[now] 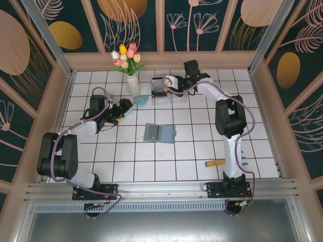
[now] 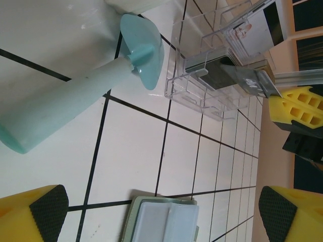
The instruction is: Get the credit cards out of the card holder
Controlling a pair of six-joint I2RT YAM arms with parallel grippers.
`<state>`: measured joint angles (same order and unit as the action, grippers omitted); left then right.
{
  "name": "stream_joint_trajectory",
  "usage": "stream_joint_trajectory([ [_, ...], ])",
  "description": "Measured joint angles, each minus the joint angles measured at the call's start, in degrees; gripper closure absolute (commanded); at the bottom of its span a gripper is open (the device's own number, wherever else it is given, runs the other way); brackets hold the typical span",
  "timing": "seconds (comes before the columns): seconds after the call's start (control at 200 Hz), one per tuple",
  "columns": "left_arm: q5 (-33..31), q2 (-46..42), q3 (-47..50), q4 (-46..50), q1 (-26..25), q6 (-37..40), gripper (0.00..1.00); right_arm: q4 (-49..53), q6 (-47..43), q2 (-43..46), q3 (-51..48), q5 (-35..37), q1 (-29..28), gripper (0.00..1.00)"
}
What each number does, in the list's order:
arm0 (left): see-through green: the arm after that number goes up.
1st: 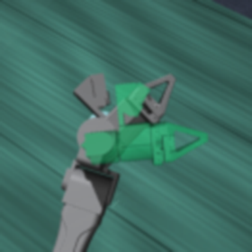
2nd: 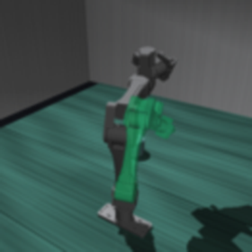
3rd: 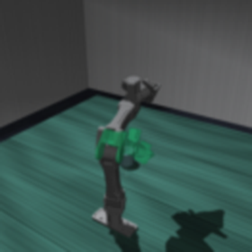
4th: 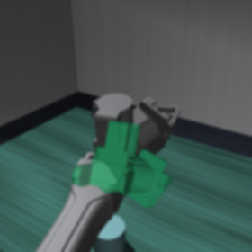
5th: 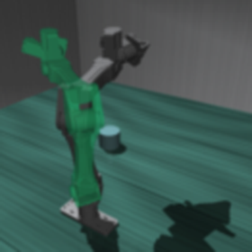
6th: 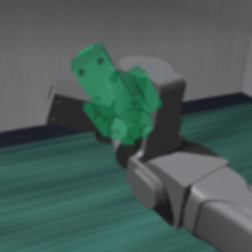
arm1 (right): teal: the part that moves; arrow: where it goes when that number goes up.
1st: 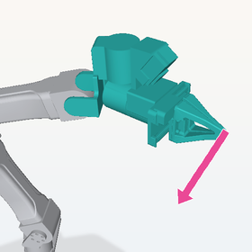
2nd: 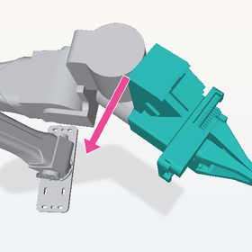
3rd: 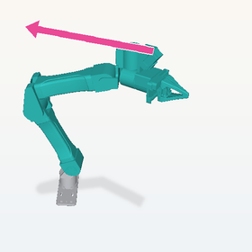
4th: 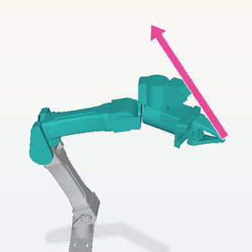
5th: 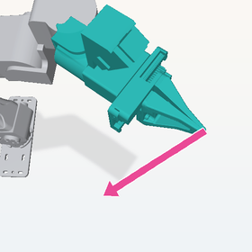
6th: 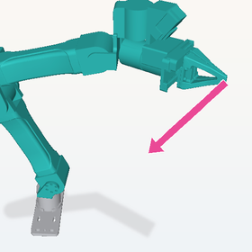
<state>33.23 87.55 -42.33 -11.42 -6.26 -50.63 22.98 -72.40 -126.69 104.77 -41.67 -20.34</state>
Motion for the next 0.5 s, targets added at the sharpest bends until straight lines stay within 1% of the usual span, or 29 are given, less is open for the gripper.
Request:
stream_joint_trajectory([
  [0.155,1.57,1.14,0.00,-1.68,0.00,-0.31,0.01,0.50,-0.66,-0.76,0.15,-0.11,0.00,1.00],
  [0.34,5.44,1.73,0.00,-5.84,0.00,-2.49,0.01,1.33,-0.74,-2.27,2.86,-0.42,0.00,1.00],
  [0.5,6.88,1.73,0.31,-7.56,0.00,-3.13,0.02,1.31,-0.72,-3.41,3.85,-0.46,0.00,1.00],
])
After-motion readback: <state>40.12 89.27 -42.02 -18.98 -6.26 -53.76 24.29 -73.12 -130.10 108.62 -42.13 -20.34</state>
